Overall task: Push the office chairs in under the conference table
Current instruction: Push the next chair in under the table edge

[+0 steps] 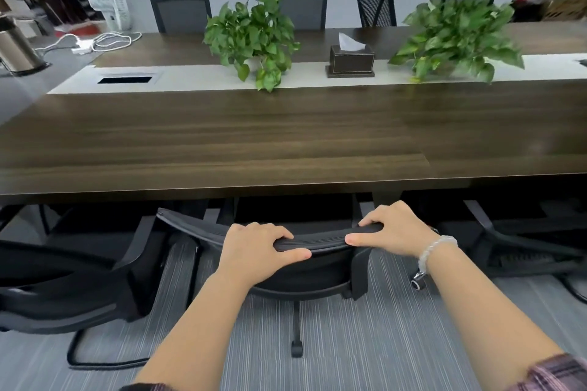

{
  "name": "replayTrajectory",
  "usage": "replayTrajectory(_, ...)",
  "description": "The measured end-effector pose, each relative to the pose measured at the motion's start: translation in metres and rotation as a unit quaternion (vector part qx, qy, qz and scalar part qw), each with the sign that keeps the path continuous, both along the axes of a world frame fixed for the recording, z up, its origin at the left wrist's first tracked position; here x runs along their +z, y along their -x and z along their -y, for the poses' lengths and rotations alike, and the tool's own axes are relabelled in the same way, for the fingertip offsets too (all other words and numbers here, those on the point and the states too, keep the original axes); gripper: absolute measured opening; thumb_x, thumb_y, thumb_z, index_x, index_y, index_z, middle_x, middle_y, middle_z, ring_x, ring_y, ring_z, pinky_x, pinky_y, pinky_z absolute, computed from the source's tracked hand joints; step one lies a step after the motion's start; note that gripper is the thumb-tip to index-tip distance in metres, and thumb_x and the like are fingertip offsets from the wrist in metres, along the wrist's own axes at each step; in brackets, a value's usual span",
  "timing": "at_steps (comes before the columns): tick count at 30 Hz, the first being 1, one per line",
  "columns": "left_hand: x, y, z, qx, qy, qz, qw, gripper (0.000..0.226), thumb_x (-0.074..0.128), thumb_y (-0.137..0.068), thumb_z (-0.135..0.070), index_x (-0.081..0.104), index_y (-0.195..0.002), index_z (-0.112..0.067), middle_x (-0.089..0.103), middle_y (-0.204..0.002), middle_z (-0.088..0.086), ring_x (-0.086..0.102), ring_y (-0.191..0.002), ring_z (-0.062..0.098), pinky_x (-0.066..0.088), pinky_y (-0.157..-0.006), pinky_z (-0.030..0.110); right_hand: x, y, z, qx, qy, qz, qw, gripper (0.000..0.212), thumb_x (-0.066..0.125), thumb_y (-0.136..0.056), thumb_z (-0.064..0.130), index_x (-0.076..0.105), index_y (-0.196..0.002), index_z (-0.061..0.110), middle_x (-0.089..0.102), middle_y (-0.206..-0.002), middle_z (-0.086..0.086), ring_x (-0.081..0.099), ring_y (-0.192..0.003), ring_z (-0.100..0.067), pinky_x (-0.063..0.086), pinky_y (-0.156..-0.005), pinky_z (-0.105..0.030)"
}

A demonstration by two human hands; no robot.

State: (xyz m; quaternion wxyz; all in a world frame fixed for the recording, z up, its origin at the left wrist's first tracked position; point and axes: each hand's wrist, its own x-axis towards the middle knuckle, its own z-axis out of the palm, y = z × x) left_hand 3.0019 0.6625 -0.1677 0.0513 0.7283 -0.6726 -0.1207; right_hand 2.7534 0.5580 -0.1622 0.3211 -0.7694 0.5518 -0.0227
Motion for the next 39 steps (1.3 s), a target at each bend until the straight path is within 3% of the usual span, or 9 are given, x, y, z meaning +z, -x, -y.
replayTrajectory(4,0.003,0.013,0.032,0.008,-0.027,-0.012,1.0,0.068,0.035,-0.069,-0.085,0.058,-0.117,-0.042,0.063,-0.113,-0.016,0.054,-0.109,0.008,0.033,-0.095,0.031,0.001,0.012,0.029,0.022,0.039,0.015,0.999,0.066,0.066,-0.062,0.072,0.067,-0.11,0.026,0.06,-0.112,0.01,0.033,-0.119,-0.011,0.034,-0.104,-0.031)
replayTrajectory(16,0.007,0.034,0.101,0.033,-0.053,-0.036,0.997,0.067,0.038,-0.065,-0.088,0.059,-0.111,-0.043,0.064,-0.114,-0.017,0.055,-0.107,0.011,0.033,-0.091,0.033,0.001,0.033,0.087,0.015,0.1,0.055,0.993,0.039,0.073,-0.064,0.063,0.064,-0.086,0.032,0.062,-0.094,0.014,0.037,-0.109,-0.01,0.032,-0.09,-0.022)
replayTrajectory(23,0.011,0.031,0.108,0.036,-0.045,-0.019,0.998,0.067,0.038,-0.066,-0.087,0.059,-0.112,-0.043,0.062,-0.119,-0.017,0.055,-0.111,0.01,0.035,-0.096,0.034,-0.008,0.031,0.099,0.01,0.159,0.094,0.983,0.049,0.062,-0.051,0.078,0.062,-0.077,0.037,0.063,-0.089,0.019,0.041,-0.106,-0.007,0.038,-0.094,-0.027)
replayTrajectory(30,0.013,0.031,0.109,0.032,-0.054,-0.02,0.998,0.066,0.041,-0.067,-0.086,0.059,-0.113,-0.043,0.061,-0.12,-0.018,0.054,-0.112,0.009,0.036,-0.097,0.032,-0.006,0.033,0.095,0.005,0.174,0.089,0.981,0.06,0.057,-0.05,0.082,0.067,-0.091,0.039,0.061,-0.101,0.023,0.036,-0.116,-0.001,0.034,-0.106,-0.038)
replayTrajectory(32,0.015,0.031,0.106,0.043,-0.05,-0.102,0.993,0.059,0.049,-0.07,-0.079,0.06,-0.115,-0.042,0.06,-0.117,-0.023,0.053,-0.111,0.003,0.036,-0.1,0.029,-0.002,0.035,0.092,0.008,0.157,0.063,0.986,0.058,0.06,-0.055,0.079,0.066,-0.097,0.04,0.059,-0.105,0.022,0.032,-0.124,-0.004,0.025,-0.111,-0.04)
replayTrajectory(35,0.025,0.031,0.093,0.108,0.018,-0.339,0.934,0.029,0.062,-0.085,-0.045,0.065,-0.111,-0.033,0.063,-0.106,-0.021,0.056,-0.105,0.001,0.04,-0.09,0.015,0.009,0.034,0.087,0.013,0.1,-0.005,0.995,0.053,0.062,-0.07,0.07,0.062,-0.112,0.037,0.053,-0.116,0.016,0.021,-0.136,-0.01,0.006,-0.116,-0.049)
replayTrajectory(39,0.037,0.007,0.068,0.208,0.114,-0.395,0.887,0.014,0.054,-0.091,-0.025,0.065,-0.099,-0.032,0.067,-0.096,-0.01,0.063,-0.085,0.005,0.042,-0.066,0.017,0.03,0.005,0.078,0.043,0.047,-0.114,0.991,0.051,0.051,-0.084,0.064,0.053,-0.126,0.035,0.051,-0.131,0.008,0.031,-0.134,-0.021,0.008,-0.112,-0.061)
